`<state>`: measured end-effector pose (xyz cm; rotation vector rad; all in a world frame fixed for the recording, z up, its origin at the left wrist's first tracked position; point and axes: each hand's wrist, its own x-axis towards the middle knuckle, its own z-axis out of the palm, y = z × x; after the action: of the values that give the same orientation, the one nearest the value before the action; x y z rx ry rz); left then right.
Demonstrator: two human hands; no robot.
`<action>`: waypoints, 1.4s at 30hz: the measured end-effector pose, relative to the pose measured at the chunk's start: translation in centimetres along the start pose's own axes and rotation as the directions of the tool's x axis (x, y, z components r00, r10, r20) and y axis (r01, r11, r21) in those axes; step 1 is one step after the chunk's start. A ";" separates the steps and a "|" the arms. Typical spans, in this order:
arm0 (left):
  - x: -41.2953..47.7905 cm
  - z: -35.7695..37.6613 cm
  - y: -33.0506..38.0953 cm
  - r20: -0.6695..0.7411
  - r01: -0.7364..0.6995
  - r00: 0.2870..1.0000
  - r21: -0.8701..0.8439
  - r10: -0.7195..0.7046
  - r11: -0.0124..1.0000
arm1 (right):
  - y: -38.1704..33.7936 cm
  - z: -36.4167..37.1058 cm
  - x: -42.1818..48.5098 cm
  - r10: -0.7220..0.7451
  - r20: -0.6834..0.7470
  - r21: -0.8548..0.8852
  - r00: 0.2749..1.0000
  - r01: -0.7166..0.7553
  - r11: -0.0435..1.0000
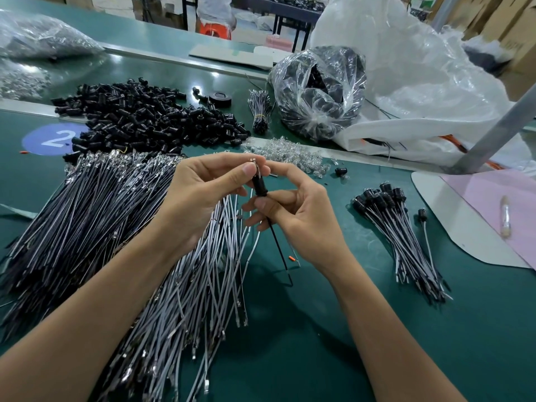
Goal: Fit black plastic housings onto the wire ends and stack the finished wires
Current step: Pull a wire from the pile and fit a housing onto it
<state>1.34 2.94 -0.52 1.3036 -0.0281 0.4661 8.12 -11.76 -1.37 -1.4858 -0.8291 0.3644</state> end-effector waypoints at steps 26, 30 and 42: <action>-0.5 1.0 -1.0 -0.148 -0.027 0.989 -0.019 0.024 0.999 | 0.2 0.5 -0.1 -0.101 -0.103 -0.067 0.990 0.094 0.993; -0.6 1.3 -1.1 -0.144 0.008 0.990 -0.052 -0.015 0.999 | 0.3 0.6 -0.2 -0.110 -0.113 -0.088 0.988 0.100 0.991; -0.4 0.8 -1.1 0.051 0.084 0.995 0.065 -0.088 0.994 | 0.2 0.6 -0.1 -0.136 -0.155 -0.062 0.979 0.128 0.990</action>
<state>1.52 1.87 -1.39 1.3734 -0.0026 0.3607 7.75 -11.38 -1.68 -1.4782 -0.8095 0.1247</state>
